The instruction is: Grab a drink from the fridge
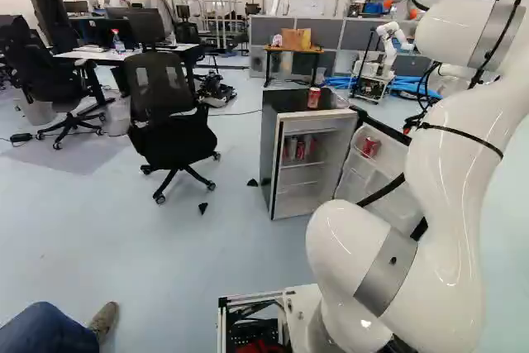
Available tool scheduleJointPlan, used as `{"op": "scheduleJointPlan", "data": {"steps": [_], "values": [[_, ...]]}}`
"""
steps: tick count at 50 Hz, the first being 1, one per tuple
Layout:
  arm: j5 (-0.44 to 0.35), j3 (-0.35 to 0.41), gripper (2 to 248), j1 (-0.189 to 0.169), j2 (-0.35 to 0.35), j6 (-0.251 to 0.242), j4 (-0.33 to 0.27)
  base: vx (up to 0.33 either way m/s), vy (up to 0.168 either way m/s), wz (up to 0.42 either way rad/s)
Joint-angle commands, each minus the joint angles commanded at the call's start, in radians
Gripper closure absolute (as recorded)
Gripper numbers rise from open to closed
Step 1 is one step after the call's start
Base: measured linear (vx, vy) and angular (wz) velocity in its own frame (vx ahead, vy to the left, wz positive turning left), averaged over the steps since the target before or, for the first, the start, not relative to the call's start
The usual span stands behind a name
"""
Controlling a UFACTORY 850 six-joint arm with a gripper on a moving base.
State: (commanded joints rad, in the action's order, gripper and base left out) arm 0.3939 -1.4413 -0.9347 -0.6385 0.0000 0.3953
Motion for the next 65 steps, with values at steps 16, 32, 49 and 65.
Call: {"op": "scheduleJointPlan", "data": {"steps": [16,32,49,65], "values": [[0.000,0.023,3,0.009,0.016,0.000,0.000,0.000,0.000,0.000],[0.000,0.045,3,0.018,0.031,0.000,0.000,0.000,0.000,0.000],[0.000,0.070,3,0.028,0.049,0.000,0.000,0.000,0.000,0.000],[0.000,0.099,3,0.041,0.069,0.000,0.000,0.000,0.000,0.000]]}}
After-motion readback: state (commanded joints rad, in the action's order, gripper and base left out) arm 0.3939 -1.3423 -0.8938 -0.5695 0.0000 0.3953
